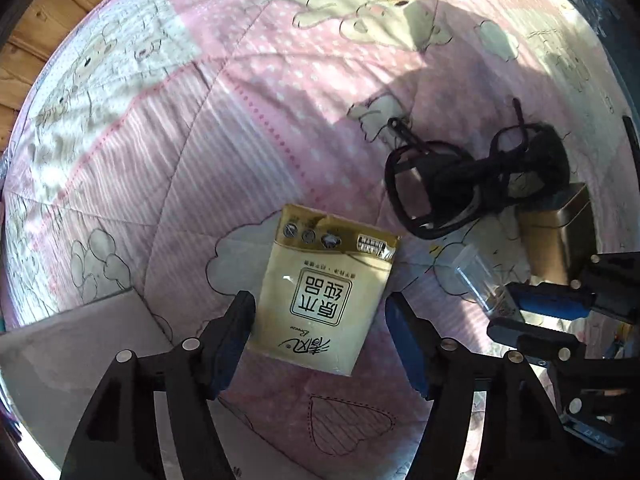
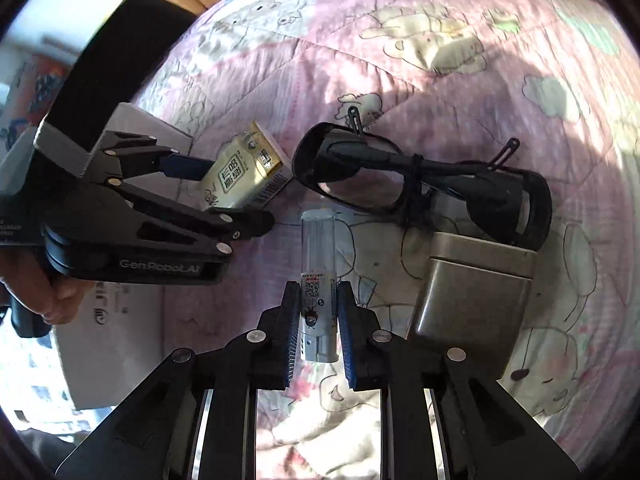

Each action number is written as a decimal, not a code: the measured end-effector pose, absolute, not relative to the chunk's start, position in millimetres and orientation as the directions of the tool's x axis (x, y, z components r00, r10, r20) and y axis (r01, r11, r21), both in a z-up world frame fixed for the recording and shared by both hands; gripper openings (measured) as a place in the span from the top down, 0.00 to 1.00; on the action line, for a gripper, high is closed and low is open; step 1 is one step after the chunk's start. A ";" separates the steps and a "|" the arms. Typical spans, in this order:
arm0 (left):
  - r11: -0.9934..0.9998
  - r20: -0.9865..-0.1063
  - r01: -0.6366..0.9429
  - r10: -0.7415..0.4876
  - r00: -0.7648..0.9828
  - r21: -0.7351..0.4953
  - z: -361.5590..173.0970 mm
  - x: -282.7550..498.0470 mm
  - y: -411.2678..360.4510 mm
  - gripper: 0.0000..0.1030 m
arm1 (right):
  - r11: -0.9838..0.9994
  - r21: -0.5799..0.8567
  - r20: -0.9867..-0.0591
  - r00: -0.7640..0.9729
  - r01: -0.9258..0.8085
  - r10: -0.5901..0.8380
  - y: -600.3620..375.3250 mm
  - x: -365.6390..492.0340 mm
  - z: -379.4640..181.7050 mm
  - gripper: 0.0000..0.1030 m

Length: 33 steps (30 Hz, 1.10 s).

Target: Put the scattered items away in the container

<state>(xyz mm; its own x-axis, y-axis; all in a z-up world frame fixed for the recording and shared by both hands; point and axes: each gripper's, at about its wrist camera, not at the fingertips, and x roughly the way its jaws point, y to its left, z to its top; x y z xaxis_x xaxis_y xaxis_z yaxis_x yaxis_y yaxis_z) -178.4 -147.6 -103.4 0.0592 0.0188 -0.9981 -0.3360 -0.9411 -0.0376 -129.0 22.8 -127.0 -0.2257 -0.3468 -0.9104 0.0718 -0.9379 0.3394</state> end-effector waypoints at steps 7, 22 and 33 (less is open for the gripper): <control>-0.977 -0.991 -0.169 0.127 0.031 -0.131 -89.5 -184.2 -168.2 0.49 | -0.958 0.278 -0.929 -0.235 0.071 -0.287 9.9 -132.4 -136.5 0.81; -0.966 -0.971 -0.140 0.228 -0.067 -0.217 -21.4 -132.1 -172.9 0.49 | -0.847 0.522 -0.834 -0.267 -0.098 -0.483 31.7 -96.2 -101.9 0.82; -0.953 -0.943 -0.151 0.286 -0.168 -0.262 -5.2 -85.1 -138.4 0.49 | -0.865 0.490 -0.850 -0.281 -0.112 -0.445 21.5 -45.8 -80.6 0.82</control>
<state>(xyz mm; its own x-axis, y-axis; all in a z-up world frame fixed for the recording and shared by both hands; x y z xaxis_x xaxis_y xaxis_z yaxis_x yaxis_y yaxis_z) -85.1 -138.4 -5.2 -0.1685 0.2857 -0.9434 -0.1510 -0.9533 -0.2617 -45.8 21.5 -80.6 -0.2805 -0.4453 -0.8503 -0.1118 -0.8647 0.4898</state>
